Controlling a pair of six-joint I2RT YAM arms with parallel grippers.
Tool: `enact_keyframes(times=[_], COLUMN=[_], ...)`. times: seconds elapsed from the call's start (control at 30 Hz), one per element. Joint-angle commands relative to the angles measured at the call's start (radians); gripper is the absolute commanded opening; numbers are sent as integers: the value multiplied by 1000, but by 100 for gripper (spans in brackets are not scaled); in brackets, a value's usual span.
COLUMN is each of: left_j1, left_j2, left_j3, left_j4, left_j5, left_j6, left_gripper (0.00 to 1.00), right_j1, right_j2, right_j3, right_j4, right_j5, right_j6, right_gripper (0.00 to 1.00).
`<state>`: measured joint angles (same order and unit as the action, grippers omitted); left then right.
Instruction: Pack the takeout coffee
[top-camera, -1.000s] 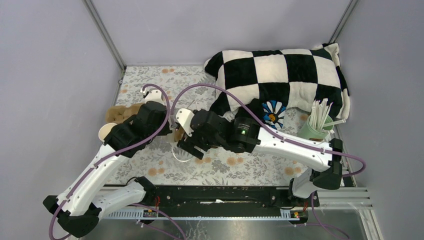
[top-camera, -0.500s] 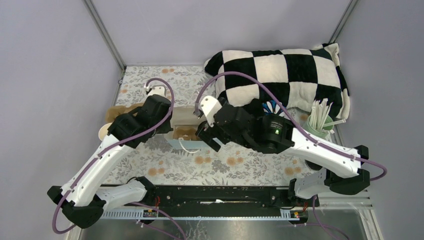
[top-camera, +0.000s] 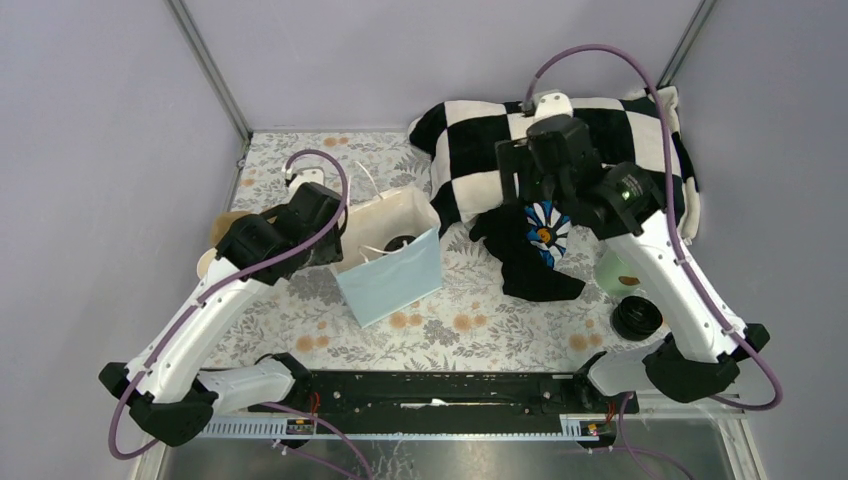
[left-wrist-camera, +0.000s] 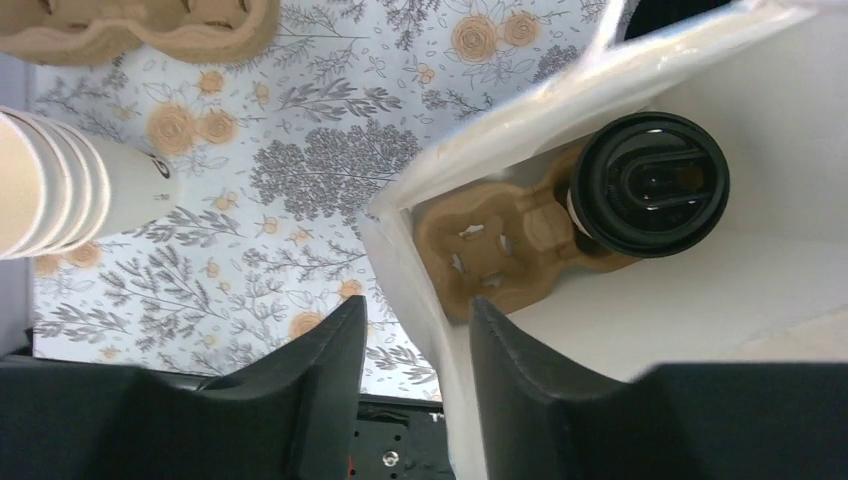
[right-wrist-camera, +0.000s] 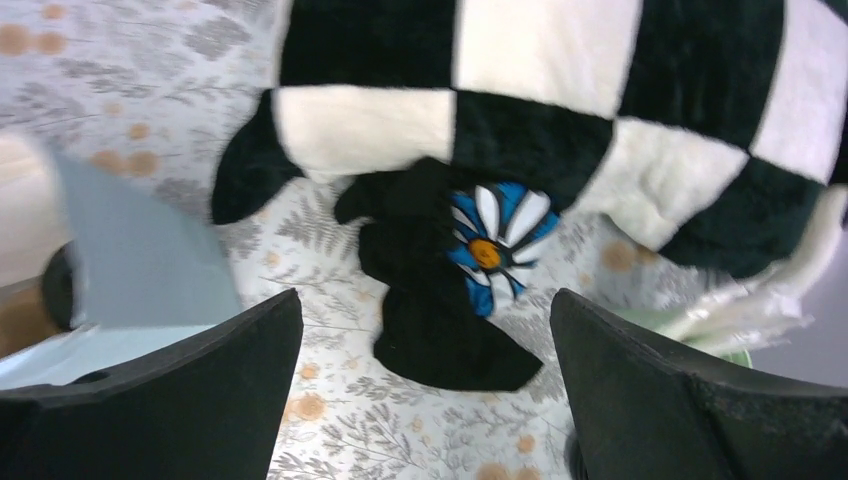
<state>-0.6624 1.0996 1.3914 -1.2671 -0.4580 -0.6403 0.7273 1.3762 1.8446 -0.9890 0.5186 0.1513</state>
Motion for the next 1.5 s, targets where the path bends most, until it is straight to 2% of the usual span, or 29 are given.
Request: enact_keyframes(times=[0.0, 0.1, 0.3, 0.33, 0.4, 0.47, 0.5, 0.67, 0.77, 0.87, 1.17, 1.47], left_j1=[1, 1, 1, 1, 1, 1, 1, 1, 1, 2, 2, 0], left_j2=[-20, -40, -52, -53, -59, -71, -78, -114, -129, -137, -126, -115], left_j3=[55, 72, 179, 202, 246, 264, 268, 274, 264, 247, 267, 269], left_j4=[-23, -27, -34, -30, -20, 1, 13, 43, 53, 63, 69, 66], left_j5=[-44, -27, 10, 14, 21, 25, 24, 10, 4, 2, -11, -26], left_j6=[-8, 4, 62, 77, 111, 149, 166, 223, 235, 241, 276, 284], left_gripper=[51, 62, 82, 83, 87, 89, 90, 95, 96, 97, 99, 99], right_j1=[-187, -322, -592, -629, -671, -693, -698, -747, -759, -769, -793, -796], right_j2=[38, 48, -5, -15, -34, -46, -47, -25, 26, 46, 110, 126], right_j3=[-9, -60, -194, -214, -240, -269, -284, -325, -294, -294, -335, -359], right_j4=[-134, -173, -100, -89, -69, -55, -52, -15, -35, -21, 80, 71], right_j5=[-100, -79, -153, -156, -143, -104, -76, -41, -11, 10, -28, -9], right_j6=[62, 131, 145, 135, 111, 80, 63, -32, -32, -46, -64, -42], right_gripper=[100, 100, 99, 94, 78, 58, 56, 55, 50, 50, 47, 23])
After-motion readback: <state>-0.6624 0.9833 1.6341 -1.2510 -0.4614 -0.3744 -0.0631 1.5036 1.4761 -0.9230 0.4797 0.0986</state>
